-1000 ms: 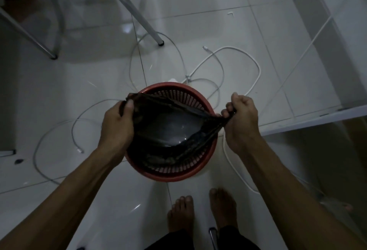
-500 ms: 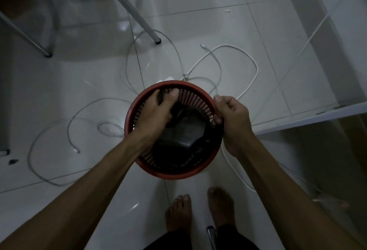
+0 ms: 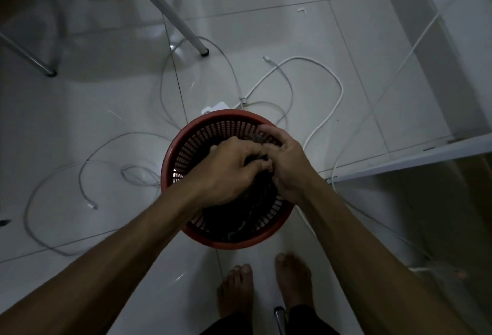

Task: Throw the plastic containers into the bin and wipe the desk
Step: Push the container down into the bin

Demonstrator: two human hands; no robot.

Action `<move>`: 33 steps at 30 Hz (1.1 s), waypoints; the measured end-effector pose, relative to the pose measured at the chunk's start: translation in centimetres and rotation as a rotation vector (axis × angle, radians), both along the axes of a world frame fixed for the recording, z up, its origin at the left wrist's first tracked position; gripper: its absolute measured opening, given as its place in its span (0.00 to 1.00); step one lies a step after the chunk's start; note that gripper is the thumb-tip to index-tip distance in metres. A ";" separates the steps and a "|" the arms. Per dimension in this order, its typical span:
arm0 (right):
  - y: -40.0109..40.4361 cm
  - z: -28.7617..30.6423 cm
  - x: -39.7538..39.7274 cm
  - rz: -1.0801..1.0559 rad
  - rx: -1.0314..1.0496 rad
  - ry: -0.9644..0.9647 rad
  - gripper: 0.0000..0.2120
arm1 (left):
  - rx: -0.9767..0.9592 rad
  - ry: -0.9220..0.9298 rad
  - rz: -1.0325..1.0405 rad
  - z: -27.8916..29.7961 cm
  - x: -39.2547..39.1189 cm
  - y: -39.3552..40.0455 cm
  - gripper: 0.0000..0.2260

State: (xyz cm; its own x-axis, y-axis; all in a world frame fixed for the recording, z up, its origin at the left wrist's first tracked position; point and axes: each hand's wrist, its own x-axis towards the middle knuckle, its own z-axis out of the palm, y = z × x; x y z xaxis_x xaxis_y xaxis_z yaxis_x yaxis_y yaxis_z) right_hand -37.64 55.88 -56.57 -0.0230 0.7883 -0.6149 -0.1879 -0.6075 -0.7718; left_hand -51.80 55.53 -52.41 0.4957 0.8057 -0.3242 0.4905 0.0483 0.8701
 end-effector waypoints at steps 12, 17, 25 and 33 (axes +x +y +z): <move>-0.8 -0.2 0.1 0.174 -0.139 0.306 0.15 | -0.125 -0.066 0.023 0.8 0.7 2.1 0.06; -1.7 -1.3 -0.5 -0.070 -0.237 0.352 0.17 | -0.229 -0.061 -0.017 0.4 1.2 2.3 0.05; -2.0 0.7 0.0 -0.026 -0.129 0.471 0.18 | -0.313 -0.253 0.313 1.3 1.3 2.4 0.08; -2.8 2.0 -2.0 0.055 0.035 0.021 0.08 | -0.294 -0.151 0.188 2.4 0.9 3.7 0.07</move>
State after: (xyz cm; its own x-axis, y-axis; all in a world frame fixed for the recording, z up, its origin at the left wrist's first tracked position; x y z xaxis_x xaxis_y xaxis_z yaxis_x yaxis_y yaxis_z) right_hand -39.61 53.11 -54.58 -0.0793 0.8068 -0.5855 -0.1714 -0.5897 -0.7892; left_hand -50.91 59.22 -49.98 0.4077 0.7706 -0.4899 0.3165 0.3840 0.8674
